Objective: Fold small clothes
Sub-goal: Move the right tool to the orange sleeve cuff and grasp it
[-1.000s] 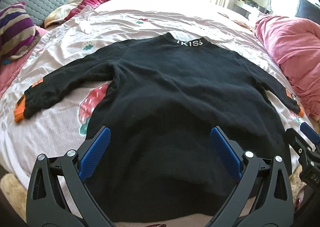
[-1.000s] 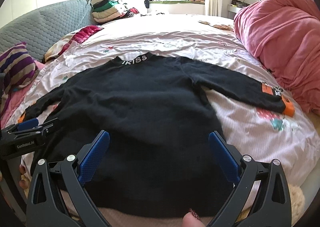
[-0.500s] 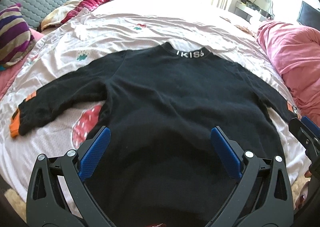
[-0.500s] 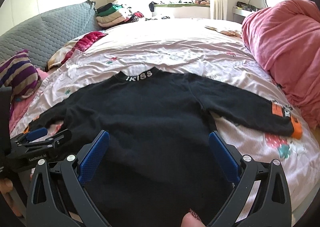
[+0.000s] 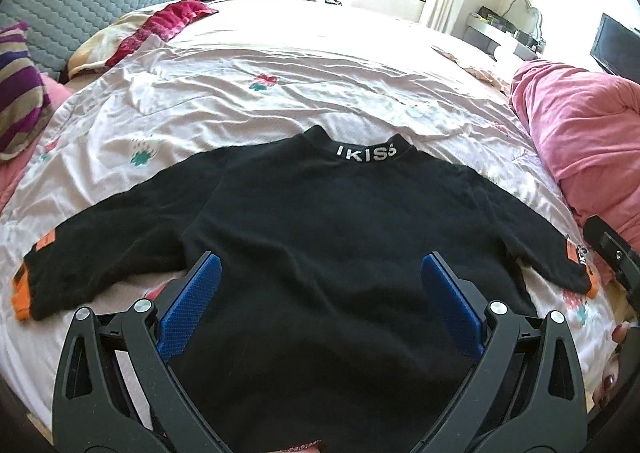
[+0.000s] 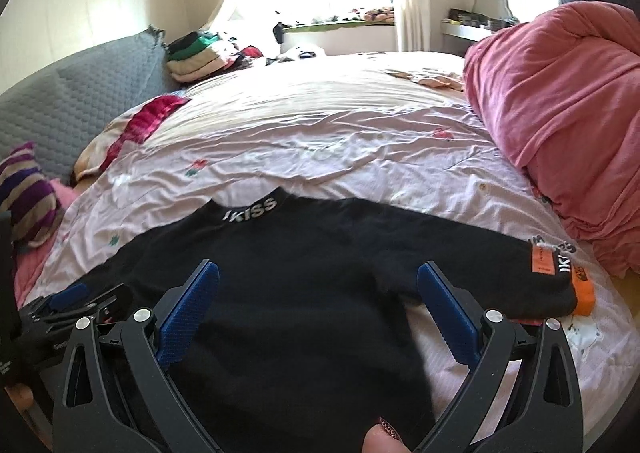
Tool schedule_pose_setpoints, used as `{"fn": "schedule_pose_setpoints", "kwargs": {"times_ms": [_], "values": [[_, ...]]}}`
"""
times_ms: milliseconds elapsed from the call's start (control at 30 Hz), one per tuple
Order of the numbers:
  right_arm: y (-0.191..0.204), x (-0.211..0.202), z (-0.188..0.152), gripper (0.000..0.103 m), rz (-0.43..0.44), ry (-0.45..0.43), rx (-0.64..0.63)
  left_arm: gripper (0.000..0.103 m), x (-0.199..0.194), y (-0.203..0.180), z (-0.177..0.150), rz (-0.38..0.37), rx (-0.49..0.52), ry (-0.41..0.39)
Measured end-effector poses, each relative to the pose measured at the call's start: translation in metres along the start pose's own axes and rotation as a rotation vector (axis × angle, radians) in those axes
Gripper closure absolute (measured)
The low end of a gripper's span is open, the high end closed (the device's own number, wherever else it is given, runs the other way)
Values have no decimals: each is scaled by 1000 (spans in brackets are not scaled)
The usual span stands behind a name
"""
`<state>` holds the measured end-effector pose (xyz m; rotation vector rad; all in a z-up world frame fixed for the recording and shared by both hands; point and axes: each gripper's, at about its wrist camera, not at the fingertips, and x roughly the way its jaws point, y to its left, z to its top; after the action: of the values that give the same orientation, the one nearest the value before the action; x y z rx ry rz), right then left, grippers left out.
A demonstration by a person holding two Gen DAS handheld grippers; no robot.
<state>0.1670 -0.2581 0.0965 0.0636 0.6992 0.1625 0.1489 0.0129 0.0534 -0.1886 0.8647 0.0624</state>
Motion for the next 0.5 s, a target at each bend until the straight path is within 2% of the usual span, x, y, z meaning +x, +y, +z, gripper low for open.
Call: {"fn": "schedule_pose_setpoints", "kwargs": {"times_ms": [500], "values": [[-102, 32, -1, 4, -169, 22, 220, 9, 49, -30, 14, -31, 40, 53]]}}
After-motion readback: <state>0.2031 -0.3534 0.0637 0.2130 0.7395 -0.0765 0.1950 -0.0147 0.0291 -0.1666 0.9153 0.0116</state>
